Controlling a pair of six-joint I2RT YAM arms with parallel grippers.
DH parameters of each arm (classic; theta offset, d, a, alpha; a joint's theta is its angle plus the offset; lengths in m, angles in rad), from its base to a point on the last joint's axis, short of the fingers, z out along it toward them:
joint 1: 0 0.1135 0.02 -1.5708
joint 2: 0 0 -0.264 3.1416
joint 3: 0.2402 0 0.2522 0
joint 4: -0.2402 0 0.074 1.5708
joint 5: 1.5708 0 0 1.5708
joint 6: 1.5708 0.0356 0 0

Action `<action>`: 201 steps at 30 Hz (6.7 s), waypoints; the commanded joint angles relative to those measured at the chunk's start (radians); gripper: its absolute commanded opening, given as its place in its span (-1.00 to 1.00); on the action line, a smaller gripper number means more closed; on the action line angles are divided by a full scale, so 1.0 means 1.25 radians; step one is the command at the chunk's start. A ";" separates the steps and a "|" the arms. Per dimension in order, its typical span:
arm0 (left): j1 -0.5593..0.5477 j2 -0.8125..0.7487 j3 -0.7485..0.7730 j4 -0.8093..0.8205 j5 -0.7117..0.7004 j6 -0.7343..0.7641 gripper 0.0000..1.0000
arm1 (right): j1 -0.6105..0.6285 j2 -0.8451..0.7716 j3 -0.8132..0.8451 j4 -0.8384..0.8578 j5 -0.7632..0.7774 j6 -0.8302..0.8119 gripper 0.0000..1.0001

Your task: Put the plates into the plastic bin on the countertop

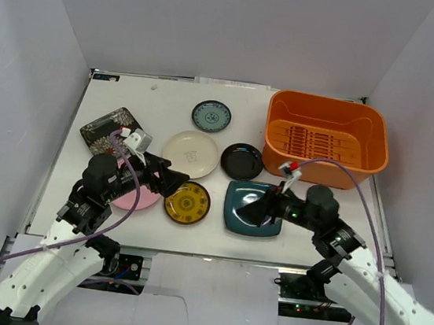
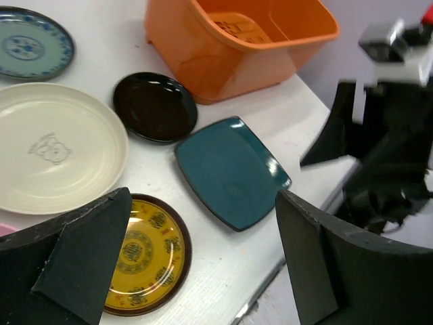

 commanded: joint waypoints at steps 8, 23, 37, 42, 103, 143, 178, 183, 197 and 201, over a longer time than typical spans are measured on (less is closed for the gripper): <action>0.018 -0.126 0.061 -0.118 -0.469 -0.047 0.96 | 0.414 0.605 0.311 0.173 0.368 -0.134 0.29; 0.014 -0.210 0.057 -0.169 -0.654 -0.079 0.96 | 0.502 1.216 0.916 -0.049 0.602 -0.133 0.05; -0.002 -0.209 0.054 -0.166 -0.608 -0.083 0.96 | 0.508 1.213 0.883 -0.015 0.690 -0.122 0.01; -0.004 -0.206 0.052 -0.162 -0.604 -0.080 0.96 | 0.497 1.257 0.906 -0.016 0.681 -0.118 0.03; 0.044 0.501 -0.002 0.152 -0.647 -0.392 -1.00 | -0.079 0.425 0.449 -0.028 0.357 -0.295 0.55; 0.022 0.224 -0.063 0.056 -0.302 -0.324 0.50 | -0.519 0.764 0.606 -0.031 0.464 -0.167 -0.75; 0.176 1.151 0.511 0.183 -0.193 -0.421 0.51 | 0.304 0.825 0.415 0.092 0.298 -0.263 0.45; 0.180 1.226 0.581 0.186 -0.167 -0.420 0.51 | 0.261 0.946 0.487 0.092 0.179 -0.267 0.38; 0.181 1.373 0.734 0.163 -0.157 -0.392 -0.25 | 0.248 1.041 0.415 0.267 -0.044 -0.171 -0.84; 0.197 1.377 0.741 0.163 -0.153 -0.391 -0.87 | 0.226 0.868 0.356 0.298 -0.006 -0.146 -0.84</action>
